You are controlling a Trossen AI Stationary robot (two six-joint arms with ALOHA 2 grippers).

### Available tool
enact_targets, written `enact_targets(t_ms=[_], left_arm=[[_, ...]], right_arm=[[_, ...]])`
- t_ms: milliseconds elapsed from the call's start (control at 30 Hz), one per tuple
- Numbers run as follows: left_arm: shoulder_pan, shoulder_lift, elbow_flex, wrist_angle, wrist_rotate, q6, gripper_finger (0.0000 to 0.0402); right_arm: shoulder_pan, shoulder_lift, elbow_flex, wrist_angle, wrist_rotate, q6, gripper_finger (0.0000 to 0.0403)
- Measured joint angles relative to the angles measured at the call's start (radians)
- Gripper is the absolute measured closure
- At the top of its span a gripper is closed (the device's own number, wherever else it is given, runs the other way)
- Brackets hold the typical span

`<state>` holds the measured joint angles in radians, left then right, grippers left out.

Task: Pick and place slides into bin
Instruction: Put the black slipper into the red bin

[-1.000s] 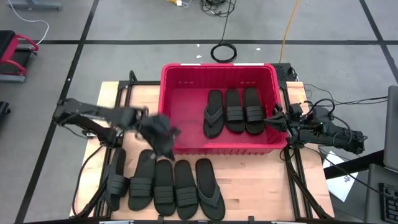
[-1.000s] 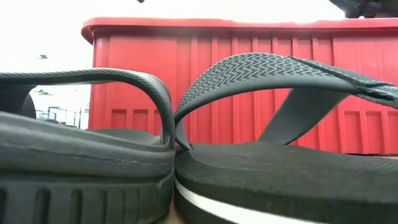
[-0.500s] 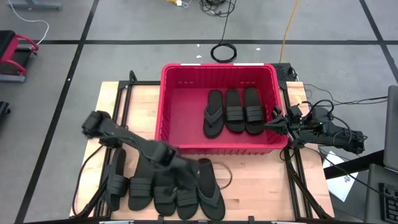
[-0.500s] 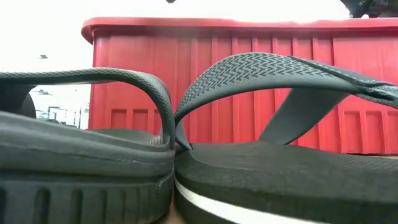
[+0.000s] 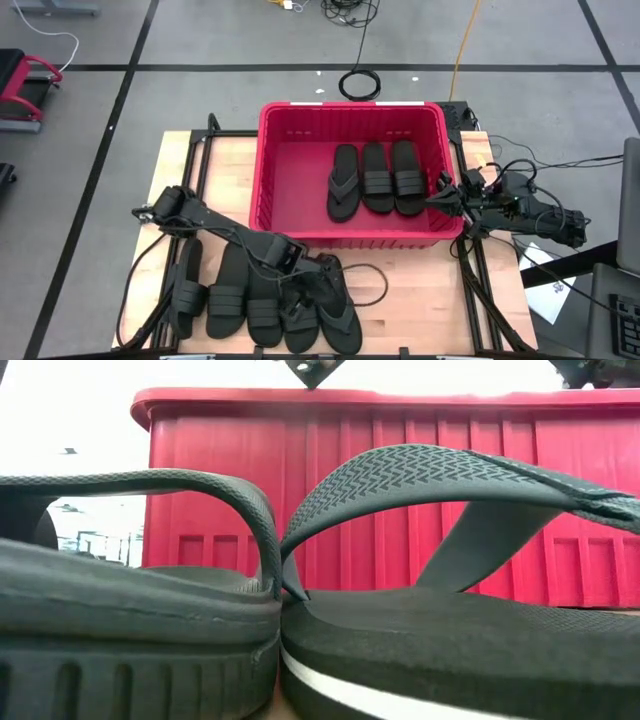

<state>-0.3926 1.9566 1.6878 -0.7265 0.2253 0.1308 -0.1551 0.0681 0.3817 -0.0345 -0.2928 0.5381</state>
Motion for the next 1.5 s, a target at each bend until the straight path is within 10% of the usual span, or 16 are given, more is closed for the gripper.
enact_targets(t_ms=[200,667,1333,1500], left_arm=[[-0.002,0.04,0.0,0.097,-0.064,-0.023,0.0247],[-0.011,0.158,-0.001,0.189,0.154,-0.146,0.0134],[-0.013,0.254,-0.002,0.213,0.14,-0.171,0.0179],[-0.013,0.251,-0.002,0.212,0.161,-0.077,0.0248]], right_arm=[[0.0,0.0,0.0,0.0,0.002,0.023,0.0403],[0.0,0.001,0.0,0.0,0.002,0.026,0.0403],[0.0,0.0,0.0,-0.001,0.0,0.026,0.0403],[0.0,0.0,0.0,-0.008,0.0,0.025,0.0403]])
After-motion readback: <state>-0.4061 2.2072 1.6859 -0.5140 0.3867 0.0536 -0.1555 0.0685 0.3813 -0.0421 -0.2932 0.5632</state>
